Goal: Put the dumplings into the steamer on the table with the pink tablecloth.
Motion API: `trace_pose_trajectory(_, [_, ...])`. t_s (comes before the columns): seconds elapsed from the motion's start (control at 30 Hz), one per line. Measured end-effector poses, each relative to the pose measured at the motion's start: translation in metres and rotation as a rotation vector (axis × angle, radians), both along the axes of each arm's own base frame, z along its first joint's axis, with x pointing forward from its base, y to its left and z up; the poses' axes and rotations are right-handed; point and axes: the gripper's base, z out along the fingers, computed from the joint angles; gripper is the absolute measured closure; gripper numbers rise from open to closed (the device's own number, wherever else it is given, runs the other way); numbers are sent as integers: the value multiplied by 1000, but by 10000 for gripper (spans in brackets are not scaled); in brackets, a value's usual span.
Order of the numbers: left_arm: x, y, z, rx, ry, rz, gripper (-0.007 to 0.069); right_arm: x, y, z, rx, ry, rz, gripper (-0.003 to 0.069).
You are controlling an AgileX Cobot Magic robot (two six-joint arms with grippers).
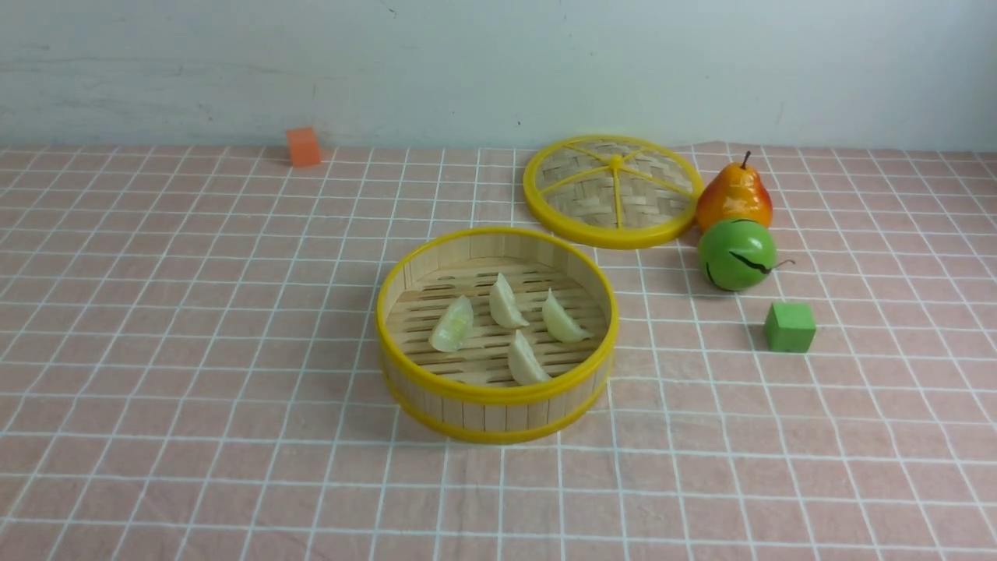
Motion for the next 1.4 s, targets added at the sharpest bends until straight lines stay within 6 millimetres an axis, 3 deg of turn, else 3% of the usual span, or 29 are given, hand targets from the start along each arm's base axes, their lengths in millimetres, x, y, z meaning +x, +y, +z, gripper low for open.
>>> trace_pose_trajectory(1.2, [0, 0, 0, 1, -1, 0, 498, 0, 1, 0, 0, 1, 18, 666])
trace_pose_trajectory(1.4, [10, -4, -10, -39, -83, 25, 526, 0, 1, 0, 0, 1, 18, 661])
